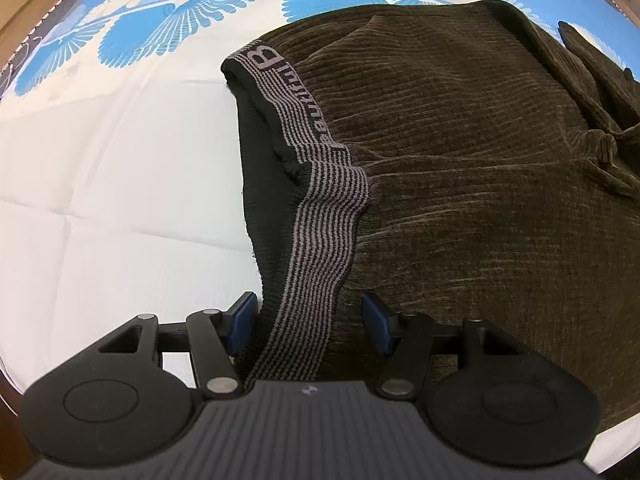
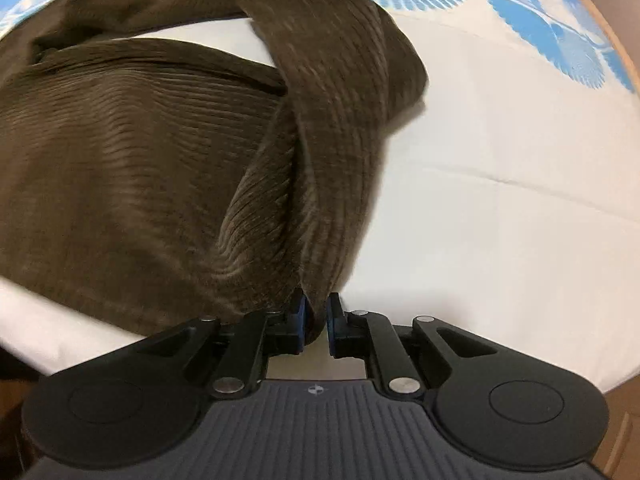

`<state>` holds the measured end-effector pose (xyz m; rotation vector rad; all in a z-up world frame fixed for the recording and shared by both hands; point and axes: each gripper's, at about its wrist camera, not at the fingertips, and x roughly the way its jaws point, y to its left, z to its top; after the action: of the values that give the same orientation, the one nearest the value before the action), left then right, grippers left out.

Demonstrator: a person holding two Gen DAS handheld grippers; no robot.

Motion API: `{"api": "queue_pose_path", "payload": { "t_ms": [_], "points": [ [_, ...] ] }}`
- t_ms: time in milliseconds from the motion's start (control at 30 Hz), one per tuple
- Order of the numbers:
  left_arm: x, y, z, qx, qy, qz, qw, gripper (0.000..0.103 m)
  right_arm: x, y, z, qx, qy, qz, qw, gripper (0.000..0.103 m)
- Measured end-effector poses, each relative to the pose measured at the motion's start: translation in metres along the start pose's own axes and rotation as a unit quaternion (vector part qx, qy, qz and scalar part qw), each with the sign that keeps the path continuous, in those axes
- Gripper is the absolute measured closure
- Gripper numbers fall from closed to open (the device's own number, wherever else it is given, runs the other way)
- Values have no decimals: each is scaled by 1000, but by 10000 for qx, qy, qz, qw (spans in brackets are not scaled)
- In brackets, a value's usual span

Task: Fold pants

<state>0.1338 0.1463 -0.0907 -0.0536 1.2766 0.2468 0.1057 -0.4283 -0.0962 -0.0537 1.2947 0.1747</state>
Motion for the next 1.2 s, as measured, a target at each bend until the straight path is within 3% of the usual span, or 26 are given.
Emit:
{"api": "queue_pose_path", "payload": {
  "t_ms": [133,267,367,433,600,733,867,1067,1100,1200],
  "points": [
    [0,0,0,-47,13,-15,10000,37,-38,-17,-2,469,-870,212,9949,84],
    [1,0,2,-43,14,-24,10000,37,-62,-32,11,1116,-1737,235,9782,84],
    [2,0,2,-28,28,-11,10000,36,-60,-31,27,1183,-2034,80,9719,73],
    [3,-1,2,-25,34,-1,10000,35,-51,-20,41,959,-1975,-17,9756,61],
    [4,-3,3,-65,55,2,10000,33,-12,15,80,90,-1728,-611,9830,58],
    [7,-6,5,2,57,42,10000,32,21,48,98,-873,-1585,-1287,9750,58],
    [10,-6,7,53,51,39,10000,30,52,66,117,-1497,-1417,-1535,9664,56],
    [13,-4,11,-4,95,21,10000,28,70,68,128,-1634,-1269,-1745,9627,54],
    [13,-5,11,25,84,47,10000,28,69,66,127,-1615,-1278,-1758,9626,57],
    [11,-9,9,74,51,111,9999,28,59,59,127,-1492,-1397,-1709,9639,80]
  ]
}}
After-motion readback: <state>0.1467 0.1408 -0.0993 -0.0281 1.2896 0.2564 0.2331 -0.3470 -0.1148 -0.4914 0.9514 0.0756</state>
